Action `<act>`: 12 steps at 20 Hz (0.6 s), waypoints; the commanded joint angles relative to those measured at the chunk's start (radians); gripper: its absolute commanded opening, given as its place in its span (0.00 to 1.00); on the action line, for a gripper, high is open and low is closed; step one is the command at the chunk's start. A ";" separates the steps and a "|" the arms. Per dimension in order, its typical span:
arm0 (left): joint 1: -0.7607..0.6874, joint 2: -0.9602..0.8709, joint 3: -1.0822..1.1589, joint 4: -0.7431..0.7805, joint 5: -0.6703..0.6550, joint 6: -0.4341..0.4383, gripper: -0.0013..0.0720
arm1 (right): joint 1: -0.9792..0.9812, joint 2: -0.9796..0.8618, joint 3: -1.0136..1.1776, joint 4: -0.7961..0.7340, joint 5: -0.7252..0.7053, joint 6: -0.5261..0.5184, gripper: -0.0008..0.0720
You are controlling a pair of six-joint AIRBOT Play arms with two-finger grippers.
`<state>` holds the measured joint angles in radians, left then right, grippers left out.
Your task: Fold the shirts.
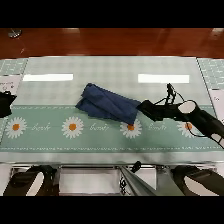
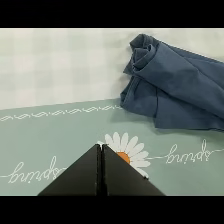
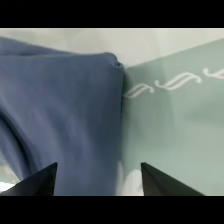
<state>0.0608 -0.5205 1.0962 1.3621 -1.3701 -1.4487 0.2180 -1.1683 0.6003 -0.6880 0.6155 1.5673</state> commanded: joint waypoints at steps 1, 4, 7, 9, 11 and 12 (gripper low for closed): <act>0.001 -0.009 0.000 0.001 0.000 -0.001 0.04 | 0.079 -0.064 -0.019 0.127 -0.122 -0.013 0.84; 0.001 -0.018 0.000 0.001 0.000 -0.004 0.04 | 0.147 -0.135 -0.018 0.199 -0.160 -0.031 0.76; 0.001 -0.027 0.000 0.001 0.000 -0.004 0.04 | 0.164 -0.139 -0.005 0.226 -0.177 -0.053 0.06; 0.001 -0.032 0.000 0.001 0.000 -0.003 0.04 | 0.145 -0.061 0.064 0.186 -0.120 -0.208 0.06; 0.001 -0.040 -0.001 0.001 0.004 -0.003 0.04 | 0.104 0.063 0.176 0.062 -0.042 -0.204 0.06; 0.001 -0.043 -0.007 0.000 0.016 -0.004 0.04 | 0.072 0.125 0.248 -0.007 0.009 -0.144 0.06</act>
<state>0.0608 -0.5545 1.0939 1.3640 -1.3682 -1.4521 0.3340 -1.1675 0.7185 -0.5625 0.5293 1.4231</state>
